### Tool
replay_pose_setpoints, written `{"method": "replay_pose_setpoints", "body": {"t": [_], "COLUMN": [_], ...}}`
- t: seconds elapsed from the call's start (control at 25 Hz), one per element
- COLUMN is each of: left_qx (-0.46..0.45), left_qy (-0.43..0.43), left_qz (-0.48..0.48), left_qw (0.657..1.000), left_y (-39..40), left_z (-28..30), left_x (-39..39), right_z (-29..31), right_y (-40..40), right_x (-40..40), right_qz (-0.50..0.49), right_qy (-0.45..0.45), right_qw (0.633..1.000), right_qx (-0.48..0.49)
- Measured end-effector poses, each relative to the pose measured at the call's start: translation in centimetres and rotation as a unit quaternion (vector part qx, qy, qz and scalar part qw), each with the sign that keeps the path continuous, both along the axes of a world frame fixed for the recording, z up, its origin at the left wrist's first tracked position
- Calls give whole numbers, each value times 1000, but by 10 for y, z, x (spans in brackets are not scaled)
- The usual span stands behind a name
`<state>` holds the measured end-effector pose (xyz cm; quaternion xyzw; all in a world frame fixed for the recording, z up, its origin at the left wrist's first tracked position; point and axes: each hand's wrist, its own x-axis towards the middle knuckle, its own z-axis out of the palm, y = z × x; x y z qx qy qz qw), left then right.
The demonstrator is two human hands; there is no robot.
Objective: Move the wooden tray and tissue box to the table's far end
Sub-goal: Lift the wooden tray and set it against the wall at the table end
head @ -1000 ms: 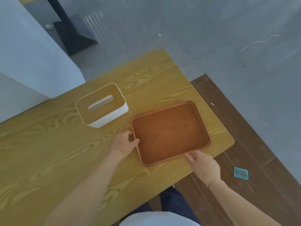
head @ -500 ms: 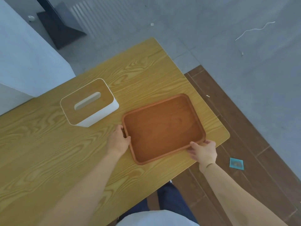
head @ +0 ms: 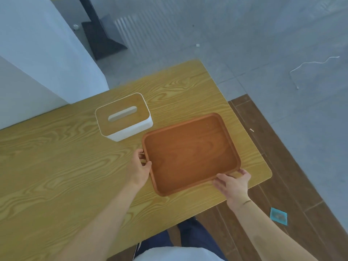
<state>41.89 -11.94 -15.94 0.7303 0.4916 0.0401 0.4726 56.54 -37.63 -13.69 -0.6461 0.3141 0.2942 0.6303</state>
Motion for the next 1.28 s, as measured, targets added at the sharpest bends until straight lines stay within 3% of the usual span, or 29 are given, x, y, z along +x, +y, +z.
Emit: {"method": "replay_pose_setpoints", "body": {"t": [0.28,0.56,0.76,1.04,1.28], "left_qx": [27,27,39,54,91], "left_qy": [-20,-56,-99,-122,-84], "left_qz": [137,284,354,376,336], "left_qw": [990,957,929,917,934], "left_y": [8,19,38,78,116], "left_z": [28,54,75,100,98], "left_x": [-99,-249,-366,-485,-513], "right_z": [21,42,65,86,79], "right_y": [44,112,165,217,248], "right_x": [-43,-135,-230,-338,-367], "right_qz": [144,325,397,430,426], "right_qy": [23,-15,-33,-53,-51], "right_qw": [987,942,909,888,891], "right_qx": [68,85,122,151,149]}}
